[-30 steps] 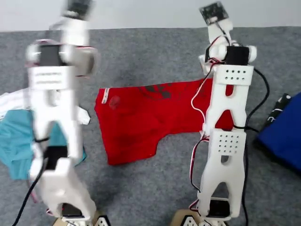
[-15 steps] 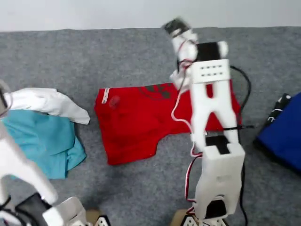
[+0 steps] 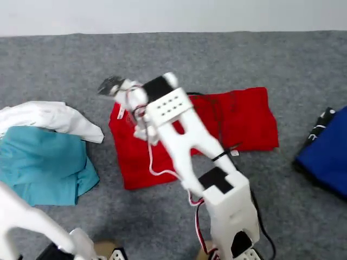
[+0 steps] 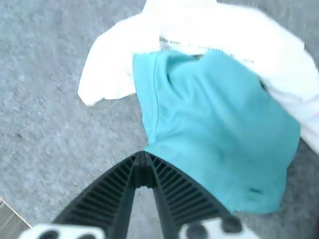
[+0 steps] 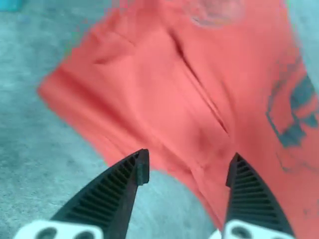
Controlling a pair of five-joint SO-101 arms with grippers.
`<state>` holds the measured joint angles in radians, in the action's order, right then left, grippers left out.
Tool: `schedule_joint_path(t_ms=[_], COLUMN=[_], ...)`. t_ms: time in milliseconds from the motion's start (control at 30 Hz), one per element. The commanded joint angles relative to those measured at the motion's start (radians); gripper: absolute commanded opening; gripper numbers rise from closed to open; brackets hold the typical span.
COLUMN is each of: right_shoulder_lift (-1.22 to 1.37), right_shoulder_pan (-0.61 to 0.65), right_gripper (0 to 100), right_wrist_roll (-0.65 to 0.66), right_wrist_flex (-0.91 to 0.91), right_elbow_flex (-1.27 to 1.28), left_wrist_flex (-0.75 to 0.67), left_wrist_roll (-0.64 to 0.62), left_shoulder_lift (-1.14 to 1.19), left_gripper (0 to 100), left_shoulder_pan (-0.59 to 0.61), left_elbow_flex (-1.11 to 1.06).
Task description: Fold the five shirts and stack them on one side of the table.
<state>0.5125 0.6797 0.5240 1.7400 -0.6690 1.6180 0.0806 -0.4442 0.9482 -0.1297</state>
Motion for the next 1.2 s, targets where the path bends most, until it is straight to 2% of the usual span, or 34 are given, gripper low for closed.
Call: schedule_joint_path(t_ms=[0, 267, 633, 800, 967, 1167], right_shoulder_lift=[0.010, 0.065, 0.229, 0.222, 0.154, 0.137], right_shoulder_pan=[0.064, 0.134, 0.131, 0.131, 0.127, 0.105], right_gripper=[26.4, 26.4, 26.0, 9.1, 9.1, 0.8], right_wrist_roll=[0.009, -0.038, -0.040, -0.037, -0.035, -0.035], right_wrist_flex=[-0.027, -0.159, -0.239, -0.278, -0.285, -0.298], right_elbow_flex=[-0.009, -0.011, -0.011, -0.011, -0.011, -0.011], left_wrist_flex=[-0.029, -0.081, -0.107, -0.107, -0.126, -0.167], left_wrist_roll=[0.014, 0.015, 0.057, 0.057, 0.057, 0.057], left_shoulder_lift=[-0.061, -0.121, -0.196, -0.190, -0.190, -0.195], left_gripper=[0, 0, 0, 0, 0, 0], left_shoulder_pan=[0.009, 0.009, 0.009, 0.009, 0.005, 0.005], left_elbow_flex=[-0.050, -0.163, -0.213, -0.213, -0.226, -0.288])
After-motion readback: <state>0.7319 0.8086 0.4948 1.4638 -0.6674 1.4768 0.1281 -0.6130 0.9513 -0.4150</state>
